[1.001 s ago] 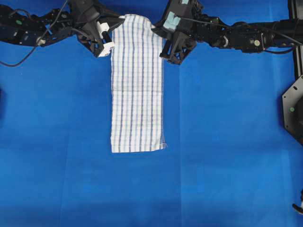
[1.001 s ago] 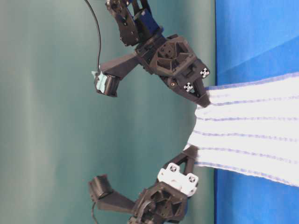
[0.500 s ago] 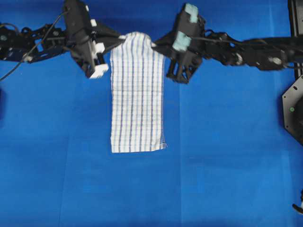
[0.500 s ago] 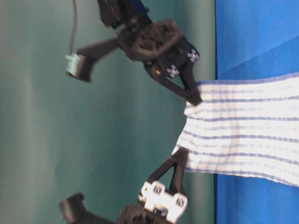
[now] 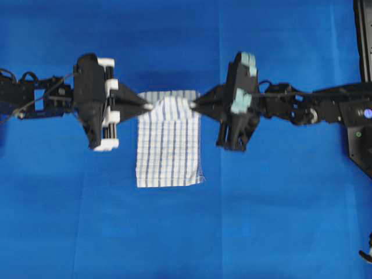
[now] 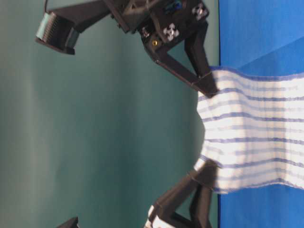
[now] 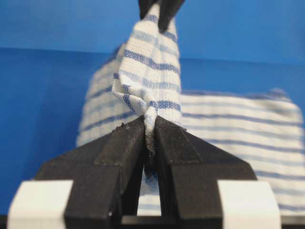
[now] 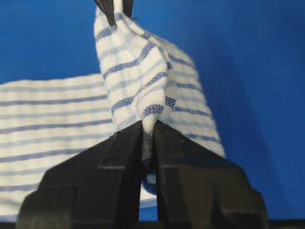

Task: Fold the blue towel.
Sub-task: 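Lift the top edge and fold it down toward the bottom edge, then release the towel and pull both grippers outward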

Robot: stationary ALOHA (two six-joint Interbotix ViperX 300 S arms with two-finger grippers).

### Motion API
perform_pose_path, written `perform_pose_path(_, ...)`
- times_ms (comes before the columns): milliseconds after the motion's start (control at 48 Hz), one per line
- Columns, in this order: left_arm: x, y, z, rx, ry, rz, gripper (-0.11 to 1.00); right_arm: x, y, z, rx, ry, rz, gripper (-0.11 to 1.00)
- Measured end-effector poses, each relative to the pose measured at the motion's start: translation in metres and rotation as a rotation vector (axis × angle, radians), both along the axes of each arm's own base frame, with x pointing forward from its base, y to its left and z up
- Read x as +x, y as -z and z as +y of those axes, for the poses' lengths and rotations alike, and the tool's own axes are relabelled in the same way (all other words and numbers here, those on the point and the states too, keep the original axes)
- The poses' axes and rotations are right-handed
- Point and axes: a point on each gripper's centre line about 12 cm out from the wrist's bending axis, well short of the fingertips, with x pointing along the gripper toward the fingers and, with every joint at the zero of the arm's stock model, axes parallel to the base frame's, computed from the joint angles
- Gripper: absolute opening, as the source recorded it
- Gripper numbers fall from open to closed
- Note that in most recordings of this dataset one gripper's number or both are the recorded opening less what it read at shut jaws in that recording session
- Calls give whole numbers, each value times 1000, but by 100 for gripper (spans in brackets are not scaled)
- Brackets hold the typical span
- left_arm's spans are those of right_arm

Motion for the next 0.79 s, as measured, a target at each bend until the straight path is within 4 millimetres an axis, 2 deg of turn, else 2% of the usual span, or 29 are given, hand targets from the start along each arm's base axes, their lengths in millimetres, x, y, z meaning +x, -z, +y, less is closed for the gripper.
perform_pose_path(146,-3,4,-19,-13,49,10,4,-1,2,17,26,13,-16,-2)
perform_pose_path(292,-4,5,-36,-26,90,14,4,-1,16,35,47,20,8,-2)
perform_pose_path(500,1,17,-56,-44,132,40,4,-2,30,56,58,37,24,-2)
perform_pose_path(792,8,48,-66,-86,124,110,4,2,48,65,70,65,60,-2)
